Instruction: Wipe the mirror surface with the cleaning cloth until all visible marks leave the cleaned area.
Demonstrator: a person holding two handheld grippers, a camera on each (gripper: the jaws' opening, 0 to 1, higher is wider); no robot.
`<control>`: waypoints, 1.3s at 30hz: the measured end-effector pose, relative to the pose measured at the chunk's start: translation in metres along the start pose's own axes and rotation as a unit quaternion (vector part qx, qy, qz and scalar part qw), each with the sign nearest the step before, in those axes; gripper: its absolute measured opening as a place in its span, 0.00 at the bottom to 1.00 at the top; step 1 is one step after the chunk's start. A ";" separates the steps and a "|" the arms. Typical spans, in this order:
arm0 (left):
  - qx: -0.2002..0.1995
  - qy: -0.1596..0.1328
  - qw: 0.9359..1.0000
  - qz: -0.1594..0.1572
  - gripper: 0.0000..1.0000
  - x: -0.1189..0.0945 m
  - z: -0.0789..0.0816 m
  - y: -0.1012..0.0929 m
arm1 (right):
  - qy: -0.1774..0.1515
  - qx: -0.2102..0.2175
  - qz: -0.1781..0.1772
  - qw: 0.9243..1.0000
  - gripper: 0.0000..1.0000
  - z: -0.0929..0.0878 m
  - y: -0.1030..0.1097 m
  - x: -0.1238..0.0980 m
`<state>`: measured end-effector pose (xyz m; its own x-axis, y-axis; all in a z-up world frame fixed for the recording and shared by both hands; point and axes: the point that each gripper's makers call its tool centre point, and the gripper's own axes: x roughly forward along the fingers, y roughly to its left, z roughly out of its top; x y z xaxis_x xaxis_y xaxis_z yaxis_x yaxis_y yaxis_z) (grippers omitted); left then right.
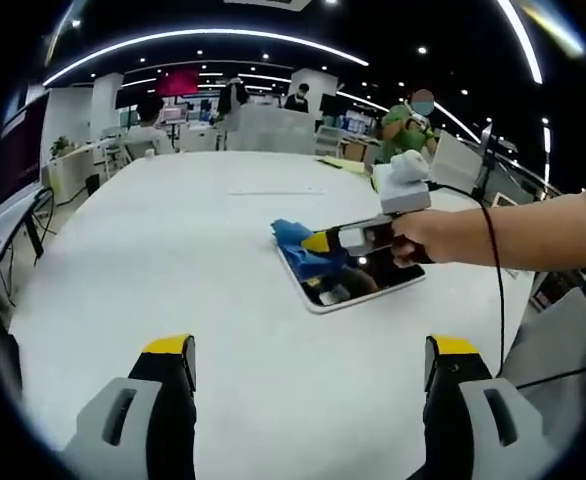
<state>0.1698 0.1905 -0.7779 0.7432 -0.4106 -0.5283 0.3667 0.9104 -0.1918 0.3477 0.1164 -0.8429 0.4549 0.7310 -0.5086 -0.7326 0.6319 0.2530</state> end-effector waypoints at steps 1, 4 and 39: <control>0.001 0.000 1.000 -0.001 0.96 0.000 0.000 -0.001 | 0.000 0.000 0.001 1.000 0.03 -0.001 0.001 -0.001; 0.001 -0.003 1.000 -0.003 0.96 -0.001 0.002 -0.003 | 0.000 0.001 0.005 1.000 0.03 -0.004 0.005 -0.004; 0.016 -0.009 1.000 -0.007 0.95 -0.004 0.008 -0.013 | -0.004 -0.002 0.045 0.999 0.03 -0.028 0.050 -0.024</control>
<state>0.1663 0.1799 -0.7661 0.7485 -0.4236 -0.5102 0.3938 0.9030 -0.1719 0.2861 0.1228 -0.8409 0.3915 0.7862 -0.4781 -0.7722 0.5632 0.2940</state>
